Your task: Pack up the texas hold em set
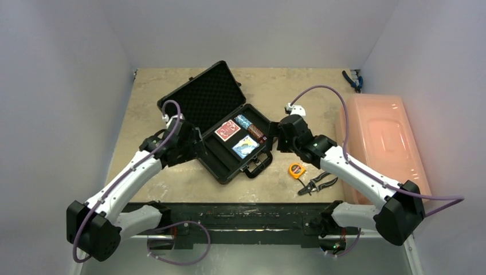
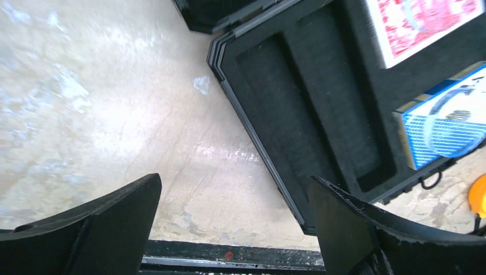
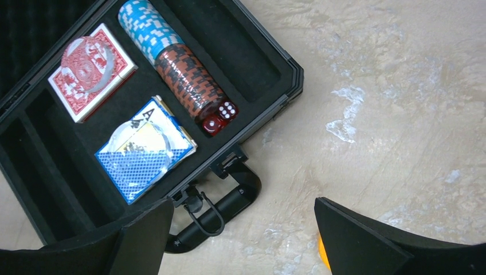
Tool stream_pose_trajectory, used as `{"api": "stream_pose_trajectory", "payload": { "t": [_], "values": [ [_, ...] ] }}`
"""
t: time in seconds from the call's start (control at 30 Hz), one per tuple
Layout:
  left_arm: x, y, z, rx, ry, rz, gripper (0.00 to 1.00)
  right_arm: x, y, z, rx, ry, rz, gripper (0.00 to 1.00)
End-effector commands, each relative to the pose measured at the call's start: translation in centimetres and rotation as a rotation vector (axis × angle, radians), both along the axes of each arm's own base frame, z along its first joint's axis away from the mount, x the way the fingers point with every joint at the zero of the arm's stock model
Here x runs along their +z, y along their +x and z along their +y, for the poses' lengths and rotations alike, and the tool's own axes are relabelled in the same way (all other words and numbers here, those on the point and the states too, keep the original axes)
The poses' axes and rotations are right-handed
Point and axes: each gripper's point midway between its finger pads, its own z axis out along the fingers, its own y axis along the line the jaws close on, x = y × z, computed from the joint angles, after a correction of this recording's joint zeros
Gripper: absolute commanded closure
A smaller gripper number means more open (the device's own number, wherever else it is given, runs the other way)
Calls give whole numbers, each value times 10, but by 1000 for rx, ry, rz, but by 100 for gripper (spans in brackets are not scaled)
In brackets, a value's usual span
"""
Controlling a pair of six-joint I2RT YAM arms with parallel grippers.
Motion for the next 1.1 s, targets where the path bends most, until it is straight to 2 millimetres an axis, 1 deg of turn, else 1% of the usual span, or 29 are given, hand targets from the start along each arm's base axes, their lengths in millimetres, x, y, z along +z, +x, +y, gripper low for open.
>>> {"api": "stream_pose_trajectory", "payload": {
  "t": [0.0, 0.1, 0.2, 0.27, 0.33, 0.43, 0.5, 0.67, 0.73, 0.87, 0.9, 1.07],
  "values": [
    [49, 12, 17, -44, 95, -132, 0, 6, 2, -13, -51, -3, -51, 2],
    [74, 18, 26, -51, 140, -195, 7, 7, 0, -17, -56, -2, -62, 2],
    [100, 27, 33, -52, 160, -268, 8, 4, -3, -20, -58, -8, -62, 2],
    [114, 33, 42, -29, 180, -304, 8, 1, -5, -22, -61, -10, -58, 2],
    [126, 39, 52, -5, 185, -338, 5, -2, -7, -22, -61, -8, -51, 3],
    [145, 50, 63, 23, 150, -407, 2, -7, -10, -23, -60, -7, -42, 2],
    [157, 57, 74, 62, 137, -453, 0, -8, -12, -24, -61, -6, -38, 2],
    [180, 72, 90, 95, 164, -530, 0, -9, -14, -25, -61, -2, -37, 3],
    [187, 78, 97, 110, 164, -547, 0, -9, -15, -24, -60, 4, -34, 3],
    [192, 94, 110, 144, 77, -546, 1, -10, -18, -22, -56, 25, -18, 3],
    [191, 99, 118, 165, 58, -546, 1, -12, -19, -21, -56, 31, -12, 3],
    [181, 122, 138, 213, -69, -519, 5, -23, -27, -19, -57, 52, 24, 3]
  ]
}}
